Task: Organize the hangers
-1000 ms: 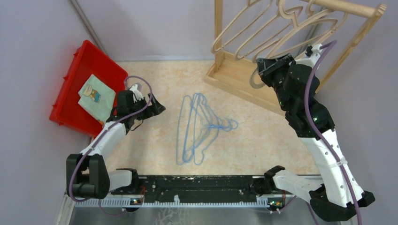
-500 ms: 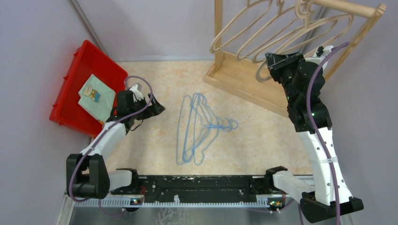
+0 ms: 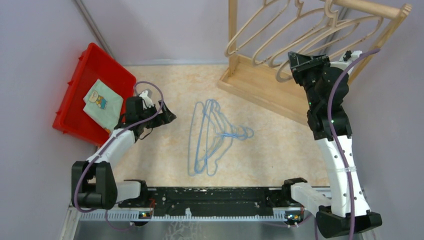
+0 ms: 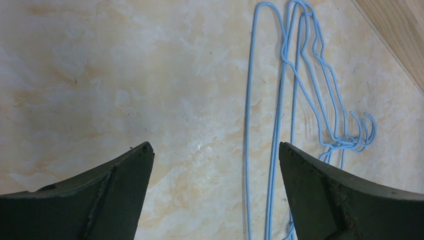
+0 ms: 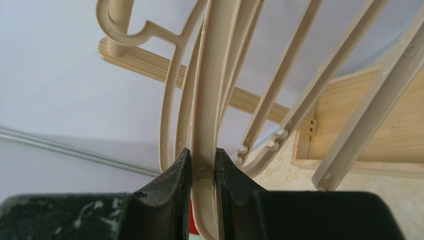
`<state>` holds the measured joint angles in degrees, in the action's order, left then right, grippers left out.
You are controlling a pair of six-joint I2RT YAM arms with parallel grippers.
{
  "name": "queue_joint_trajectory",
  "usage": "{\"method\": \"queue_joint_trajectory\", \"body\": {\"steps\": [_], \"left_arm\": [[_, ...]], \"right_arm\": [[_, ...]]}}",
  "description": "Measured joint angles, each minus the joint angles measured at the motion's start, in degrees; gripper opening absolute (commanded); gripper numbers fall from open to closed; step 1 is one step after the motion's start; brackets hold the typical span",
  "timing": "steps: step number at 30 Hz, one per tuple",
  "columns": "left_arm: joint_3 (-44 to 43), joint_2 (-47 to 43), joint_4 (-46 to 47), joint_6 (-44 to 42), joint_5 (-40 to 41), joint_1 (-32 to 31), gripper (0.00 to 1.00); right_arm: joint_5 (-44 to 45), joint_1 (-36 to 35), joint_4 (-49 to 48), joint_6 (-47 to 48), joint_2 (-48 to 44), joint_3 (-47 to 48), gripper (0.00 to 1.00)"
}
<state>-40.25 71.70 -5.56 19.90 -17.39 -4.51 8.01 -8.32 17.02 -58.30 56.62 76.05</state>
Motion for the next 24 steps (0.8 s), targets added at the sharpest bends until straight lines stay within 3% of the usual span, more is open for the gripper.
{"method": "queue_joint_trajectory", "body": {"steps": [15,24], "left_arm": [[0.00,0.66,-0.04,-0.31,0.02,0.00,1.00],[0.00,0.66,-0.09,-0.44,0.33,0.00,1.00]], "right_arm": [[-0.76,7.45,-2.43,-0.90,-0.76,-0.39,0.00],[-9.66,15.56,-5.51,-4.87,-0.85,-5.33,0.00]]}}
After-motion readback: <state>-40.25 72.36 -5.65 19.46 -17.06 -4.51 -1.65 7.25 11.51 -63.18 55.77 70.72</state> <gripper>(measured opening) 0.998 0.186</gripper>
